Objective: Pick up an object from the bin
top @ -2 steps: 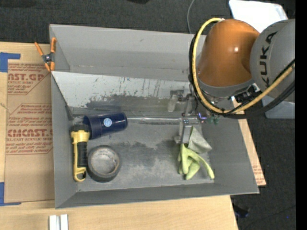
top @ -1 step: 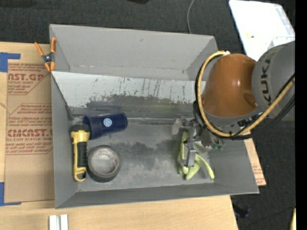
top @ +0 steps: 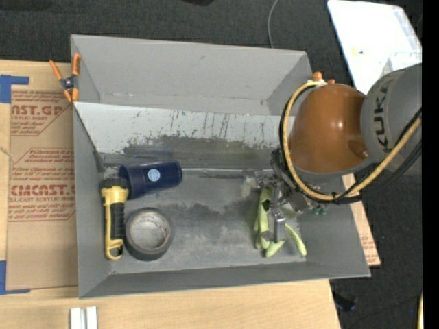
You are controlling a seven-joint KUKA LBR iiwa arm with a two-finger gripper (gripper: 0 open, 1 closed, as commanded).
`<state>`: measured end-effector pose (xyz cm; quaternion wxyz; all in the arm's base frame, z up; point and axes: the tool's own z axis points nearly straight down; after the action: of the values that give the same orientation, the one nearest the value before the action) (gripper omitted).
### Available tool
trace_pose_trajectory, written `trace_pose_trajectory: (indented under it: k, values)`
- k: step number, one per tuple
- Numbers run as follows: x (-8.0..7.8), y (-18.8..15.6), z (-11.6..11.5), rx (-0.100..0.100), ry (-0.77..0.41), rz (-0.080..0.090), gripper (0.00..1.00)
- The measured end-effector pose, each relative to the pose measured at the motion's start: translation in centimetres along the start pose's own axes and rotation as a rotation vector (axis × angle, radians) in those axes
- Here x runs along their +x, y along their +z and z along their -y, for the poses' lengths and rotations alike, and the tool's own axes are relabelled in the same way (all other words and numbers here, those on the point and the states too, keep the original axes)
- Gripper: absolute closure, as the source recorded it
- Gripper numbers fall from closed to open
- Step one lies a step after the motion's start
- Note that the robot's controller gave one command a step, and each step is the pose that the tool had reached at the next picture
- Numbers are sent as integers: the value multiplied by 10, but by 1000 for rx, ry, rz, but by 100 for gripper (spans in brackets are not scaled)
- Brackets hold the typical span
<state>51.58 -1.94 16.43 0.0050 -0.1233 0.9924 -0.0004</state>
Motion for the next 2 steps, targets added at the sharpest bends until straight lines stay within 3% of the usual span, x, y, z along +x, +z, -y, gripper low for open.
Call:
trace_pose_trajectory:
  k: [2]
  values:
    - [10, 62, 32, 0, 255, -3, 0]
